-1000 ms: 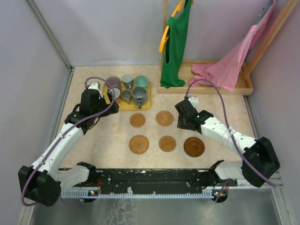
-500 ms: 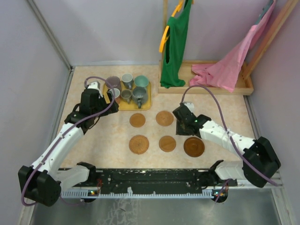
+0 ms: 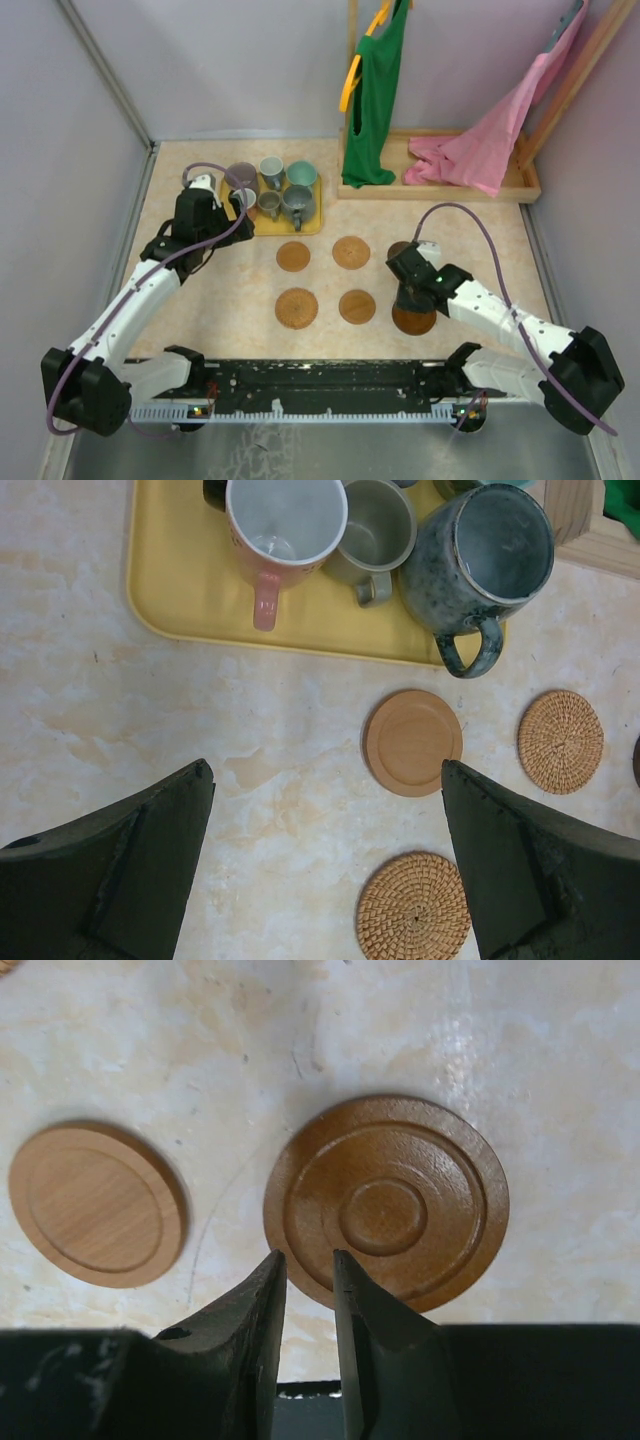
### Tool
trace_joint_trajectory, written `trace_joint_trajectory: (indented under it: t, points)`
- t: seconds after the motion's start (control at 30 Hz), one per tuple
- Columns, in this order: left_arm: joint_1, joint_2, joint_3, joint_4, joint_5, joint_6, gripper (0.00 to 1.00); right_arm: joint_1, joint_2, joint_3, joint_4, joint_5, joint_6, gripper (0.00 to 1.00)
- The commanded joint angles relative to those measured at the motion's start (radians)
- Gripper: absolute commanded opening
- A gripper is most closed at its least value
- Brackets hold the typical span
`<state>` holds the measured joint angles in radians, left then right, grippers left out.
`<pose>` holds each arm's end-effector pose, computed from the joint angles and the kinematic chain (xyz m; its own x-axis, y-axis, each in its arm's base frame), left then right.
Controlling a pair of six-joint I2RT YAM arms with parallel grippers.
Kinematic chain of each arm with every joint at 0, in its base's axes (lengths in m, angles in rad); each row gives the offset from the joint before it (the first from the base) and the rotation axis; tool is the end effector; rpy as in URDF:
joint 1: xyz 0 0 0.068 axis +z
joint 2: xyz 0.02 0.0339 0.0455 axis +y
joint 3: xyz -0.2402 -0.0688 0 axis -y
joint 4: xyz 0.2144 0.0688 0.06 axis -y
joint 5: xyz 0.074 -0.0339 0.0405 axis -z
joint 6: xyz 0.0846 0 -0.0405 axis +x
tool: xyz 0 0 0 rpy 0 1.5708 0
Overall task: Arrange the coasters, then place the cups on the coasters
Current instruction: Adjust the coaster at the center of the board.
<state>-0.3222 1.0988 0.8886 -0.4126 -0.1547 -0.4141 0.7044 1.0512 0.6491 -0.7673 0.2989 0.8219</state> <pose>0.2517 -0.0703 0.2495 -0.5847 -0.2240 -0.7798 -0.0449 0.9686 -0.2445 0.1548 0.0989 0.1508 -0.8666 0.1821 -0.4645 0.1521 0.9831 0.1016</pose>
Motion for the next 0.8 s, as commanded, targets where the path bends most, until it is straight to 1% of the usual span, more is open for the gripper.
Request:
trace_joint_trajectory:
  t: [0.0,0.13,0.37,0.53,0.77]
  points:
    - [0.006,0.002,0.001,0.038,0.016,0.006,1.00,0.010,-0.027,-0.015,-0.061,0.025,0.083,0.26]
    - [0.006,0.000,-0.002,0.041,0.018,0.006,1.00,0.010,-0.001,-0.025,-0.088,0.038,0.128,0.26]
    - [0.006,0.006,0.000,0.041,0.019,0.010,1.00,0.010,0.045,-0.057,-0.033,0.036,0.148,0.26]
    - [0.007,0.006,0.000,0.041,0.017,0.011,1.00,0.010,0.105,-0.056,-0.033,0.065,0.175,0.26]
    - [0.006,0.009,0.001,0.043,0.009,0.015,1.00,0.009,0.116,-0.065,-0.008,0.098,0.200,0.26]
